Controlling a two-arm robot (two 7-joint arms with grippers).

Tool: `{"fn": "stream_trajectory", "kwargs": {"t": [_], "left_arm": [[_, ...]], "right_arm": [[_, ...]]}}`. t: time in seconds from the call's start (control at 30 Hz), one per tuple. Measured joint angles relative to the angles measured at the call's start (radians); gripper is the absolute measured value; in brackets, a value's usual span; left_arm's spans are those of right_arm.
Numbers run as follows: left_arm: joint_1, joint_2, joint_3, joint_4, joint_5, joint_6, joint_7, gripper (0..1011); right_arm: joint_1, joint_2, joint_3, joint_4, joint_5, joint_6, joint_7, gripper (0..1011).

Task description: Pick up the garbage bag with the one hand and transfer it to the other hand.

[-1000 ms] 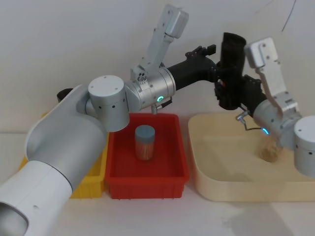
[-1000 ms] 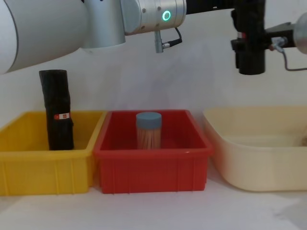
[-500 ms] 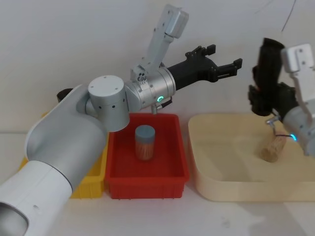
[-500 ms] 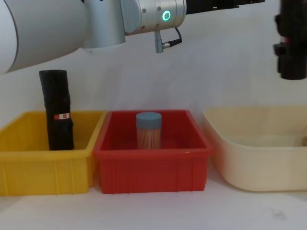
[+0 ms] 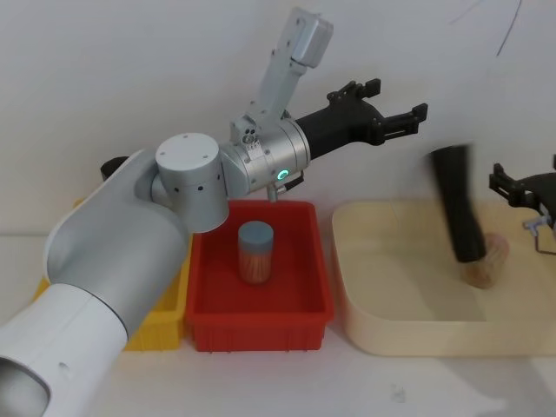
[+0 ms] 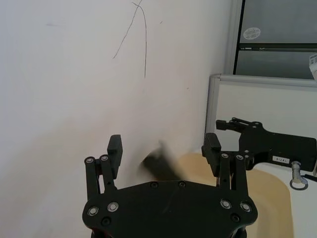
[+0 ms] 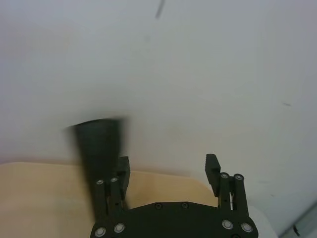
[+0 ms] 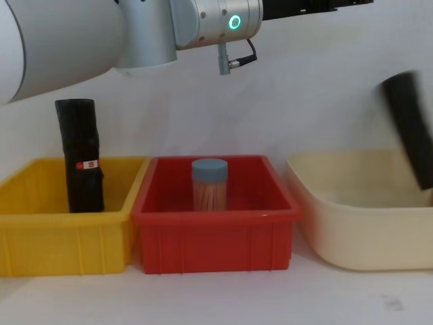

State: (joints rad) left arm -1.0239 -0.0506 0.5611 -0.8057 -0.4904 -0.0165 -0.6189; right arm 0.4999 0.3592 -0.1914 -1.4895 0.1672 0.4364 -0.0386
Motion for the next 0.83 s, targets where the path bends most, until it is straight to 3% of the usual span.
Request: {"fn": "stream_trajectory", "kwargs": {"t": [0.13, 0.83], "left_arm": [[0.000, 0.000, 0.000, 0.000, 0.000, 0.000, 0.000, 1001], [0.000, 0.000, 0.000, 0.000, 0.000, 0.000, 0.000, 1001]], "right_arm": [[-0.011, 0.003, 0.017, -0.006, 0.001, 0.006, -0.013, 1001], [-0.034, 0.008, 0.054, -0.019, 0.002, 0.018, -0.041, 999]]}}
